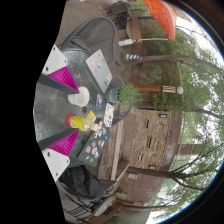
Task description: Pour water
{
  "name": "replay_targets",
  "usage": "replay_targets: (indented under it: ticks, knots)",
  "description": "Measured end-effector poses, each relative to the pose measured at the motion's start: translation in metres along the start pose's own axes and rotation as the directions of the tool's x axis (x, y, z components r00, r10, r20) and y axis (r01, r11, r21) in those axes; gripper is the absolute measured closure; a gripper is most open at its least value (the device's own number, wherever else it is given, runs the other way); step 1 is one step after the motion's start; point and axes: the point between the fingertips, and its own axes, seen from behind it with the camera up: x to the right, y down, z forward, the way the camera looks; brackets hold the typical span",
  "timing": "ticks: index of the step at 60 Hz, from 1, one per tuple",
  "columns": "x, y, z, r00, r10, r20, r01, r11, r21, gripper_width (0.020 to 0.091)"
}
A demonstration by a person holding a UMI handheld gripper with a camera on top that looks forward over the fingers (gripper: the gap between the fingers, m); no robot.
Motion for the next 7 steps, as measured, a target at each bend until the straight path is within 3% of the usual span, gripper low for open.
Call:
replay_targets:
  ticks: [7]
  knots:
    - [-0.031,-0.023,-0.058,1.0,0.021,-0.017,-0.021,0.999,0.028,0.0314]
